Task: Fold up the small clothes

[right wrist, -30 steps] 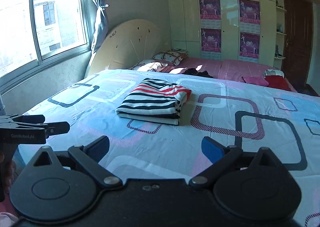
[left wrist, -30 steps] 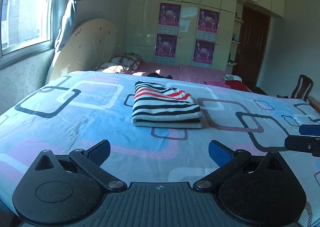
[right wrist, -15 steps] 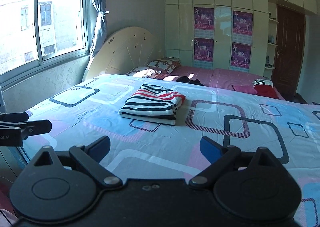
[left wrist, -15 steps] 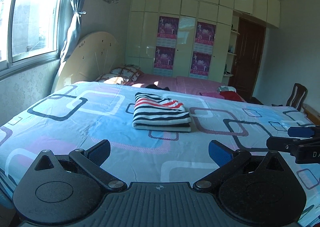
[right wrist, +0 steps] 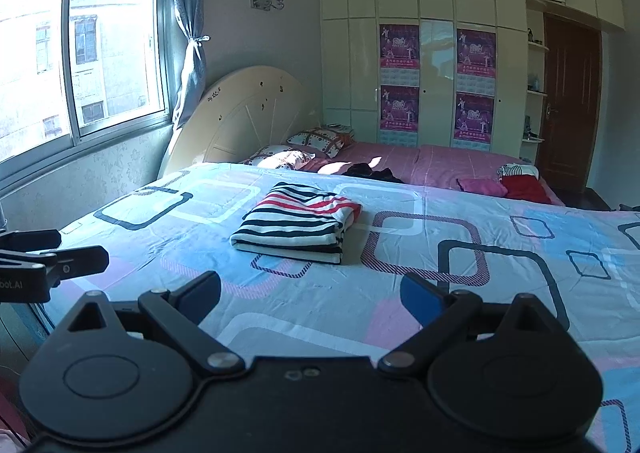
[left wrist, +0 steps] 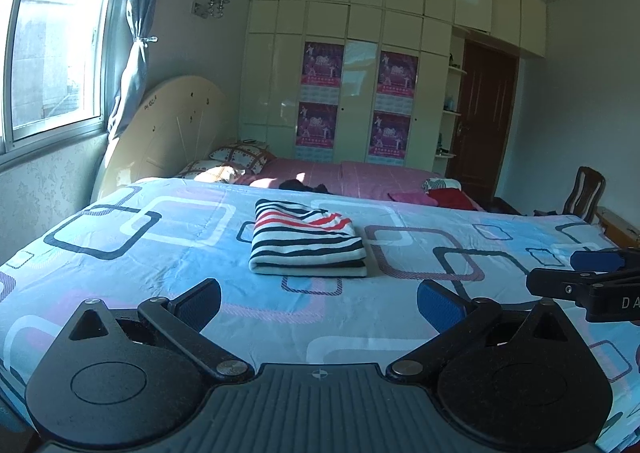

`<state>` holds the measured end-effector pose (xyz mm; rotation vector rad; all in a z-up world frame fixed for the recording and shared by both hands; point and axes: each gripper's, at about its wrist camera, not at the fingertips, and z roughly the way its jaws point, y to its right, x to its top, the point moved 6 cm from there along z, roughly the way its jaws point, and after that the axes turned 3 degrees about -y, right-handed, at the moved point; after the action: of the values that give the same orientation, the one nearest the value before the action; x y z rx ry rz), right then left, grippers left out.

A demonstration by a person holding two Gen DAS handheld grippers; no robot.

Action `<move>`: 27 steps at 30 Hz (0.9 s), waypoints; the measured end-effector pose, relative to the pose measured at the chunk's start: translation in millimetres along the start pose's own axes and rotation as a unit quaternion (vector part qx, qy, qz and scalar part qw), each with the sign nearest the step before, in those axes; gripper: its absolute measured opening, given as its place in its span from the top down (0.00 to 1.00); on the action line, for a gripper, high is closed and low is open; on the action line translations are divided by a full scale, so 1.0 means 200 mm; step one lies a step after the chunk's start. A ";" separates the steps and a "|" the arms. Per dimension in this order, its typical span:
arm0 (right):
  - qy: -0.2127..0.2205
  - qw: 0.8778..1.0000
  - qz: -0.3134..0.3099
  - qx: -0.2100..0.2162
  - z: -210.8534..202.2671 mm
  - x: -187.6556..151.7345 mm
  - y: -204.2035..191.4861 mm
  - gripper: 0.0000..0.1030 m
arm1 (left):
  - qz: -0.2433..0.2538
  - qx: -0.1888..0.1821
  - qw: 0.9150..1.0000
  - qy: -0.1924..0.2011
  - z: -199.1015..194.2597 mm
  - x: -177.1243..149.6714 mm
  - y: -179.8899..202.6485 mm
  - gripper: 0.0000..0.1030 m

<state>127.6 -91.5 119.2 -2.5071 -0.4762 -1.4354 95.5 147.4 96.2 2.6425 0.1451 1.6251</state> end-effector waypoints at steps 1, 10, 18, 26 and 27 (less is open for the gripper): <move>0.000 1.000 -0.001 0.000 0.00 0.00 0.00 0.07 | -0.001 0.000 1.000 0.000 0.00 0.00 0.00 0.00; 0.005 1.000 -0.001 0.001 0.00 0.02 -0.02 0.07 | -0.001 0.000 1.000 0.000 -0.01 0.01 -0.02 0.00; 0.006 1.000 0.002 0.001 0.01 0.04 -0.03 0.07 | 0.002 -0.001 1.000 0.001 0.00 0.03 -0.03 0.00; 0.006 1.000 0.003 0.001 0.02 0.03 -0.03 0.07 | 0.002 0.000 1.000 0.002 0.00 0.04 -0.05 0.00; 0.007 1.000 0.003 0.001 0.02 0.04 -0.04 0.07 | 0.002 0.000 1.000 0.002 0.00 0.04 -0.05 0.00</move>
<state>131.7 -82.0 123.2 -2.4934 -0.4668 -1.4476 99.1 157.5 102.3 2.6413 0.1418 1.6324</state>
